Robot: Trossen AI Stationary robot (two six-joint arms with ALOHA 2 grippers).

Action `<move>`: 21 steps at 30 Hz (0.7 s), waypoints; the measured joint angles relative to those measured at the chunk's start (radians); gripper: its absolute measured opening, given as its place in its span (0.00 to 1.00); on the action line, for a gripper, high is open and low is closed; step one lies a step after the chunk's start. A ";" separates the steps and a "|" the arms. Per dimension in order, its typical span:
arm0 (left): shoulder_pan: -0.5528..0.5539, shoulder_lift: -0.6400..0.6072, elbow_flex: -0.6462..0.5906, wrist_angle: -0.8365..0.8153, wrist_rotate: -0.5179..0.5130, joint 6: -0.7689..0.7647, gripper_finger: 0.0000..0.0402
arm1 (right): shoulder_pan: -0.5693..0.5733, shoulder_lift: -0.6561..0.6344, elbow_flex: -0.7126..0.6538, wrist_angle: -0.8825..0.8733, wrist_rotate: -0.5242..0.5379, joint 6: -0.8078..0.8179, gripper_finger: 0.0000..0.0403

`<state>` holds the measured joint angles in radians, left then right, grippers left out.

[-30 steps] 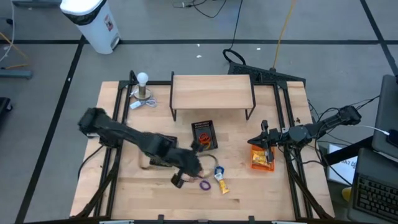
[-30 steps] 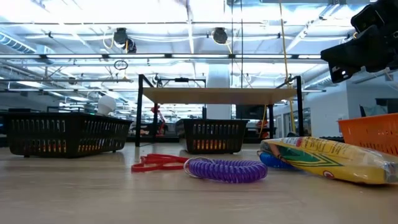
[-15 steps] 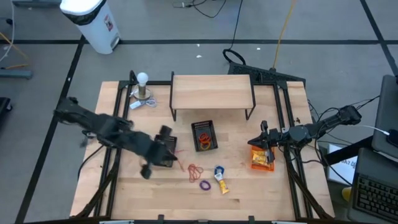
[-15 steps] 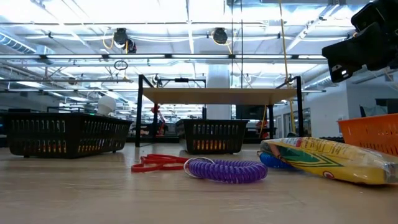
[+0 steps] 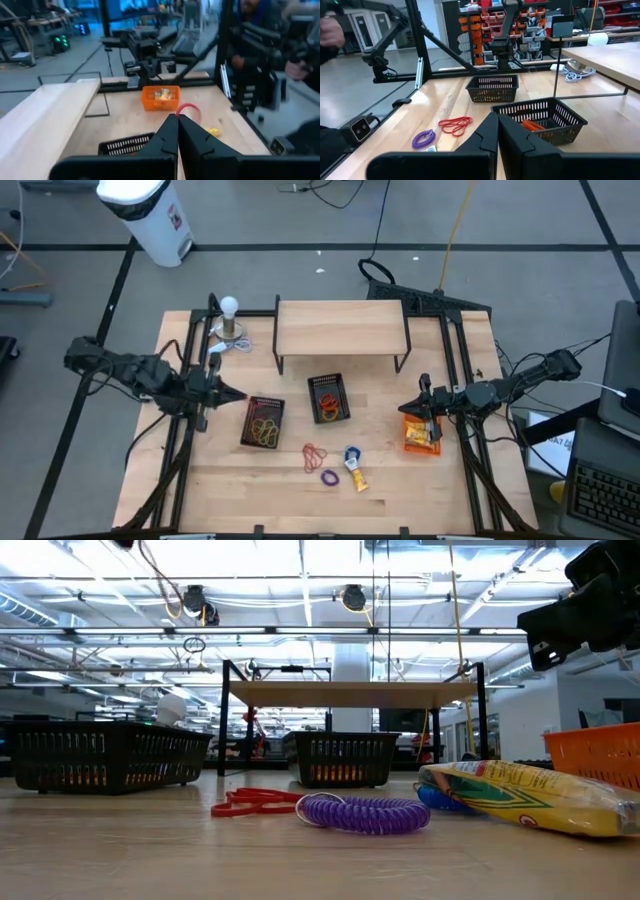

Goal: Pick & Place Office Desk Supplies
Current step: Put the red rubber band into the left black bin

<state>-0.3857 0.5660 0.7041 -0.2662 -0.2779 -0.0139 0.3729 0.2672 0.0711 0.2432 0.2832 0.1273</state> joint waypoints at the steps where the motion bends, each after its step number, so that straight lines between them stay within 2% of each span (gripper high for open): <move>1: -0.016 -0.041 -0.047 0.030 -0.022 -0.011 0.00 | 0.000 0.000 0.000 0.000 0.000 0.003 0.00; 6: -0.091 -0.183 -0.236 0.180 -0.137 0.007 0.00 | 0.000 0.002 0.000 -0.001 0.000 0.017 0.00; 14: -0.133 -0.334 -0.532 0.504 -0.197 0.128 0.00 | 0.000 0.003 0.000 -0.001 -0.001 0.010 0.00; 21: -0.131 -0.429 -0.662 0.580 -0.256 0.139 0.00 | 0.000 0.004 0.000 -0.001 -0.001 -0.007 0.00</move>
<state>-0.5163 0.1371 0.0425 0.3134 -0.5335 0.1253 0.3729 0.2710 0.0711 0.2420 0.2825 0.1205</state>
